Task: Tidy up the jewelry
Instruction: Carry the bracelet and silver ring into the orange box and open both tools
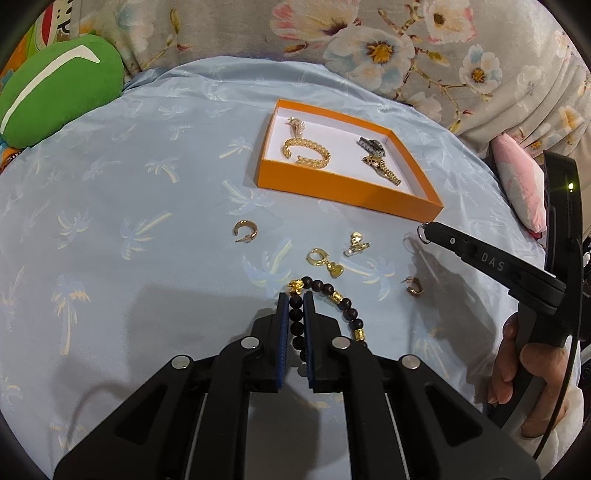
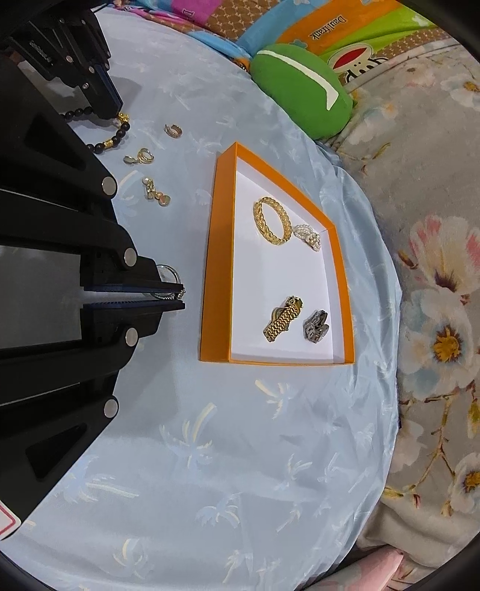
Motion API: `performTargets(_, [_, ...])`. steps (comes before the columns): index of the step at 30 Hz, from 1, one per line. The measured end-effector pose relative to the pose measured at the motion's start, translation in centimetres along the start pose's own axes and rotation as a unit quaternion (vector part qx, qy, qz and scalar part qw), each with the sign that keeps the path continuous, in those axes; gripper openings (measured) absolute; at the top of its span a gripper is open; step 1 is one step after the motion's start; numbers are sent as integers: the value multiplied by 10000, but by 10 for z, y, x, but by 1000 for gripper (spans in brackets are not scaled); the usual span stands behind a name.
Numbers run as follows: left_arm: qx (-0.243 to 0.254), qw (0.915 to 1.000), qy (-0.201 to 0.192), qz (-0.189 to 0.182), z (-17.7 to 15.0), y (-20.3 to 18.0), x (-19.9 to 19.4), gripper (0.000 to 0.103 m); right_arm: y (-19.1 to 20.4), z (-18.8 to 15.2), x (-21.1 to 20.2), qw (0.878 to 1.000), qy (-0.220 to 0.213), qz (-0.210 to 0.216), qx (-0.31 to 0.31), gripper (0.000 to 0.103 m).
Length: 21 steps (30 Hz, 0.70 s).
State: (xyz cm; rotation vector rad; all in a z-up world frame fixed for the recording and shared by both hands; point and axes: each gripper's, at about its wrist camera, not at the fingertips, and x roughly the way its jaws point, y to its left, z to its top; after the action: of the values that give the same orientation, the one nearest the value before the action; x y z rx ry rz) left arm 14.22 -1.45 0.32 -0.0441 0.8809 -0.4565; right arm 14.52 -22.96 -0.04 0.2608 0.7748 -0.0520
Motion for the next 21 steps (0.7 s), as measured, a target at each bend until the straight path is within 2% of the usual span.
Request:
performTargets(10, [147, 9991, -394, -12, 23, -10, -29, 7, 2, 16, -24, 9994, -323, 84, -67, 3])
performTargets(14, [339, 9977, -584, 53, 45, -20, -35, 7, 1, 31, -25, 9990, -438, 26, -128, 3])
performTargets(21, [495, 9946, -904, 89, 100, -34, -29, 7, -7, 61, -8, 9988, -479, 17, -79, 3])
